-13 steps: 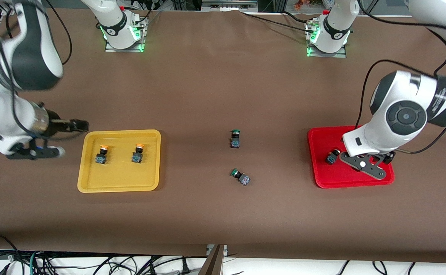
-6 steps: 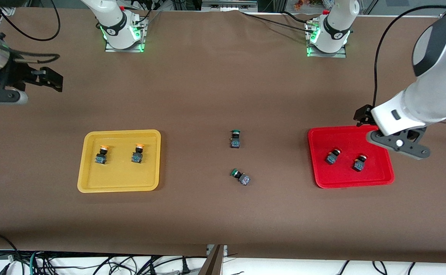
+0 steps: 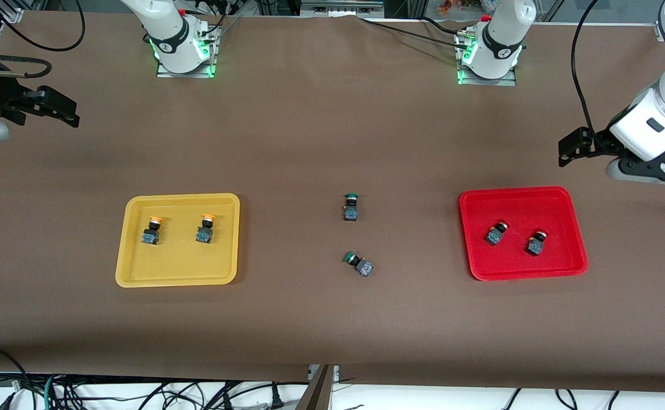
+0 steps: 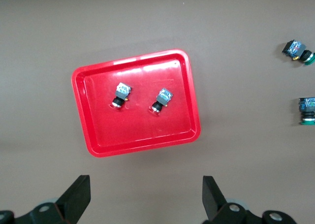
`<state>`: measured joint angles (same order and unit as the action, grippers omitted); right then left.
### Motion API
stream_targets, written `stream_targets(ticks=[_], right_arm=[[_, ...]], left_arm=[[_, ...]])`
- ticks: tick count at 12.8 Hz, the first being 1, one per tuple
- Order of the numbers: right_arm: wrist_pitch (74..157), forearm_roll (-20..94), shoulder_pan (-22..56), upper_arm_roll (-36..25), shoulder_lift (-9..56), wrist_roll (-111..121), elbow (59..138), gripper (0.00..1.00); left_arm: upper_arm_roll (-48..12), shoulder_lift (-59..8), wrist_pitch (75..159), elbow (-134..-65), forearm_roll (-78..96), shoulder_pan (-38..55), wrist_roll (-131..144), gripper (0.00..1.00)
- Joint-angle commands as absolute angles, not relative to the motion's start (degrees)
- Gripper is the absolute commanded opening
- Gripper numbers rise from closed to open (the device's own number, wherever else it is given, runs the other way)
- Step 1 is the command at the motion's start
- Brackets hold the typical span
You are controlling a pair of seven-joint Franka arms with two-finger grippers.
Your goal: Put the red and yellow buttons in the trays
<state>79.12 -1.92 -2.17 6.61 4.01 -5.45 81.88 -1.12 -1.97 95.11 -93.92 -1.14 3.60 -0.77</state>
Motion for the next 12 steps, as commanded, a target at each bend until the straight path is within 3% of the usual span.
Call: stream_targets(ticks=[1, 12], right_arm=[[78.9, -0.9, -2.5, 6.5, 3.7, -4.6, 82.8, 1.0], [78.6, -0.7, -2.7, 6.5, 4.7, -4.6, 82.2, 1.0]], left_arm=[[-0.5, 1.5, 97.0, -98.6, -0.7, 4.8, 0.3, 1.0], [-2.0, -2.0, 93.2, -94.7, -0.6, 3.1, 0.8, 1.0]])
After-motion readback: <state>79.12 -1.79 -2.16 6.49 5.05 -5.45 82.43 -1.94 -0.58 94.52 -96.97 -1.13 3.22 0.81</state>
